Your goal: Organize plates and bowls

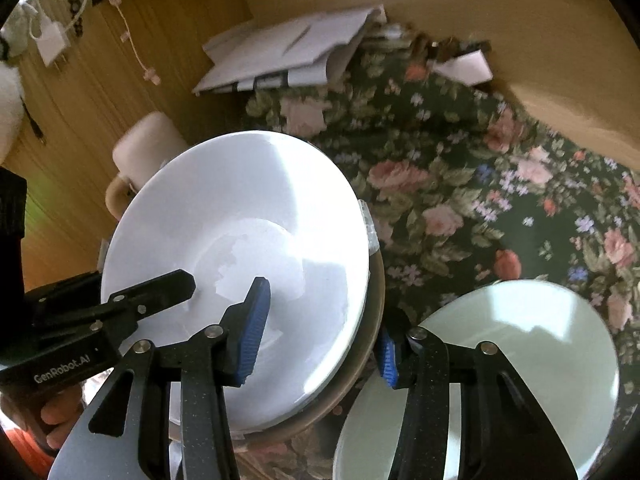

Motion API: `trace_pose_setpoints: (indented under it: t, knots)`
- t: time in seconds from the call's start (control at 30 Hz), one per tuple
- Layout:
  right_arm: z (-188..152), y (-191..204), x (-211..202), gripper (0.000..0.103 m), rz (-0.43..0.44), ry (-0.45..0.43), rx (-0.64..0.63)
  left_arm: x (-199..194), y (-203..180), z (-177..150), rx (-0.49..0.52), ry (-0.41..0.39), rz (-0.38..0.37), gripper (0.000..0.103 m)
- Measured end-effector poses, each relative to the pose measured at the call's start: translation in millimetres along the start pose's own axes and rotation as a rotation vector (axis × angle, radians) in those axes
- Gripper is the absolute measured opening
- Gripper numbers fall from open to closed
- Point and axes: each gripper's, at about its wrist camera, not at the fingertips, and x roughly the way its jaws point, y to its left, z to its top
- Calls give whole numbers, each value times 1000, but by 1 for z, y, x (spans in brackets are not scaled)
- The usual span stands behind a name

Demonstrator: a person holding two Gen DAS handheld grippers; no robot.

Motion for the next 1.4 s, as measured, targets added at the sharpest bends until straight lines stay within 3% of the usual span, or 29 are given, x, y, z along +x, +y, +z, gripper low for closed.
trace_pose_setpoints:
  t: [0.6, 1.4]
  knots:
    - [-4, -36, -67, 39, -80, -110, 53, -20, -63, 12, 77, -60, -94, 37]
    - [-47, -95, -114, 39, -164, -139, 163, -3, -139, -11, 175, 17, -172, 37]
